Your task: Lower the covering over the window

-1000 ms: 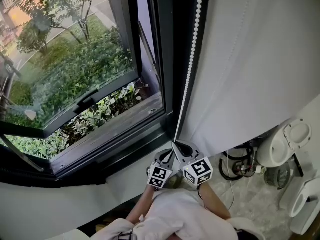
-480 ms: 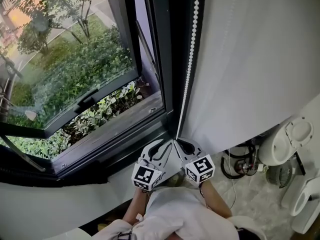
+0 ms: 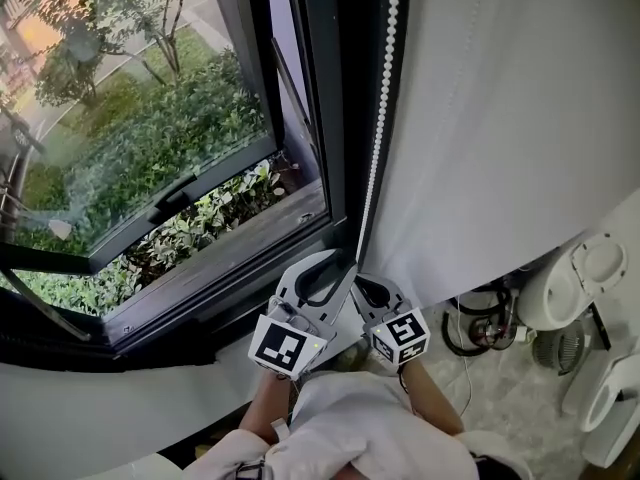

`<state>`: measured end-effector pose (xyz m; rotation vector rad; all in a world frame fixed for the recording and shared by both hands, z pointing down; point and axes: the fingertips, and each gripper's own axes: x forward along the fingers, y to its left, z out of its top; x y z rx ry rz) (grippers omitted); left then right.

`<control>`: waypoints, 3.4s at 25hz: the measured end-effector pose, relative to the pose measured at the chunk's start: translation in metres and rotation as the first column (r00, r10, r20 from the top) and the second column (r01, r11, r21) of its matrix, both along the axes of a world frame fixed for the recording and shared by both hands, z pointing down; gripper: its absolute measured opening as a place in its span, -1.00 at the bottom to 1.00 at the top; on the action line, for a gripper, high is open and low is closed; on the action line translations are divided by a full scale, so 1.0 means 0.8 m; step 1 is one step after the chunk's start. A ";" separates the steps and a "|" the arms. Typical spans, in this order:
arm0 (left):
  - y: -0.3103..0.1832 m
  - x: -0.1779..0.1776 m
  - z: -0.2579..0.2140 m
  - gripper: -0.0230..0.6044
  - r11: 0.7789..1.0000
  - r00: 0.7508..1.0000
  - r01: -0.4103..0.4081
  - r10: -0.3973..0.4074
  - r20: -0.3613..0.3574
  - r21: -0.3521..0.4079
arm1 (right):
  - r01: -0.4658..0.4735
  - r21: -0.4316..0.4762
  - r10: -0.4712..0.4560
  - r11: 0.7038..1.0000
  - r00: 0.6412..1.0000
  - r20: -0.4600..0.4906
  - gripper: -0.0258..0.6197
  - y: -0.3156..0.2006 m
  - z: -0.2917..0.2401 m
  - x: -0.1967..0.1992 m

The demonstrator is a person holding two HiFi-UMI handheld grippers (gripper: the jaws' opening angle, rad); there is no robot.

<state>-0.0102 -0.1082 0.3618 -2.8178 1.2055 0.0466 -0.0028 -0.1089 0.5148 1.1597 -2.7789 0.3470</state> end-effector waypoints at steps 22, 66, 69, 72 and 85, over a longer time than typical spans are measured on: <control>-0.022 0.032 -0.072 -0.87 0.993 0.999 -0.031 0.035 -0.025 0.116 | 0.004 -0.019 -0.005 1.000 1.000 -0.020 -0.93 0.004 0.008 -0.003; -0.012 0.039 0.127 -0.87 0.980 0.998 -0.046 0.051 0.022 -0.196 | -0.007 -0.324 -0.048 0.946 0.986 -0.161 -0.93 0.025 0.196 0.003; -0.012 0.039 0.138 -0.87 0.978 0.998 -0.042 0.049 0.028 -0.205 | -0.009 -0.342 -0.052 0.940 0.985 -0.167 -0.93 0.027 0.206 0.004; -0.010 0.040 0.148 -0.87 0.974 0.998 -0.043 0.051 0.032 -0.221 | -0.012 -0.360 -0.055 0.933 0.983 -0.175 -0.93 0.029 0.217 0.005; -0.009 0.039 0.172 -0.87 0.974 0.997 -0.033 0.048 0.062 -0.225 | -0.017 -0.289 -0.064 0.957 0.961 -0.267 -0.76 0.038 0.213 0.005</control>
